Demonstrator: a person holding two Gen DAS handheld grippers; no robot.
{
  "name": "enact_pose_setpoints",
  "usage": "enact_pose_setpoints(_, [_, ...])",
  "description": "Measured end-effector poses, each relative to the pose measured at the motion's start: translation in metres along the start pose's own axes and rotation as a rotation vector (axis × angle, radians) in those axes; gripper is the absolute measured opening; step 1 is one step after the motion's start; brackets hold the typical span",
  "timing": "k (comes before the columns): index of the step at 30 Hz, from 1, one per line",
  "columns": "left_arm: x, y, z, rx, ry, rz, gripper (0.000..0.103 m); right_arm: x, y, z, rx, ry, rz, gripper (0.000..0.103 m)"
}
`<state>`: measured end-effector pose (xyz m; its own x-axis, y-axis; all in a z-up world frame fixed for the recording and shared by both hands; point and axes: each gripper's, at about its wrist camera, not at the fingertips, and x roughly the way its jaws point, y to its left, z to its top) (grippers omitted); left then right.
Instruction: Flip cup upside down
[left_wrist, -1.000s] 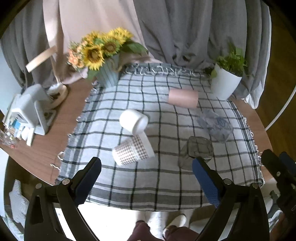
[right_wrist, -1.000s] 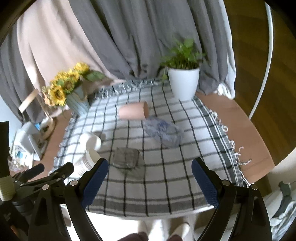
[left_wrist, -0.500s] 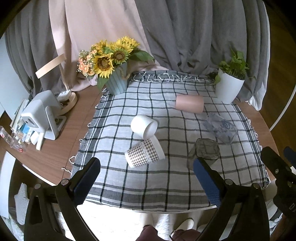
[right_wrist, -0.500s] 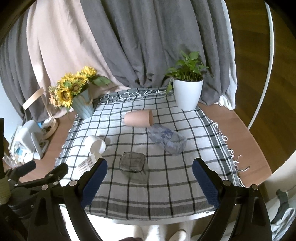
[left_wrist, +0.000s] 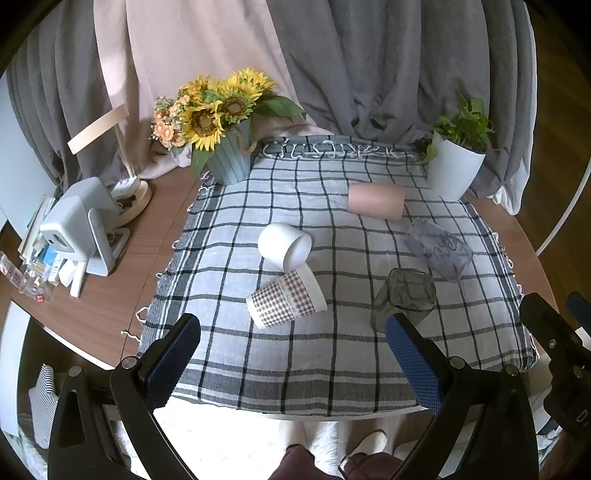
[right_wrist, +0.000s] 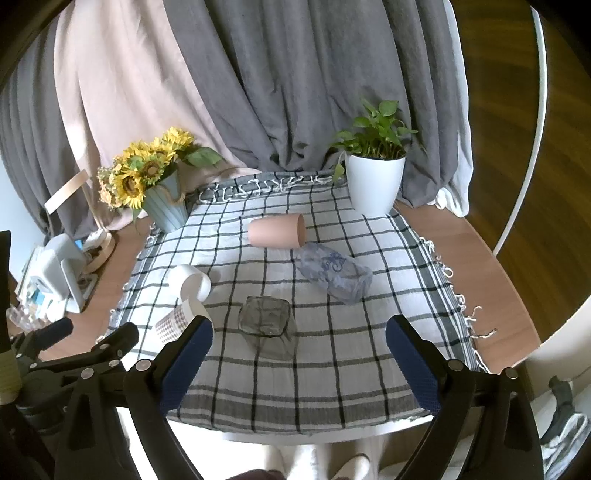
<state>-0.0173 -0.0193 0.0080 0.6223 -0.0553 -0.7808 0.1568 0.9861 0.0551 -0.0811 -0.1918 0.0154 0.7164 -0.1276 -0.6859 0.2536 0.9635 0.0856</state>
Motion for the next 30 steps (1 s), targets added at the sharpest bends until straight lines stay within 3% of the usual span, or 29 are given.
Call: enact_pose_setpoints(30, [0.0007, -0.0006, -0.001, -0.001, 0.007, -0.001, 0.102, 0.0005, -0.0064, -0.0064, 0.004, 0.016, -0.003, 0.095])
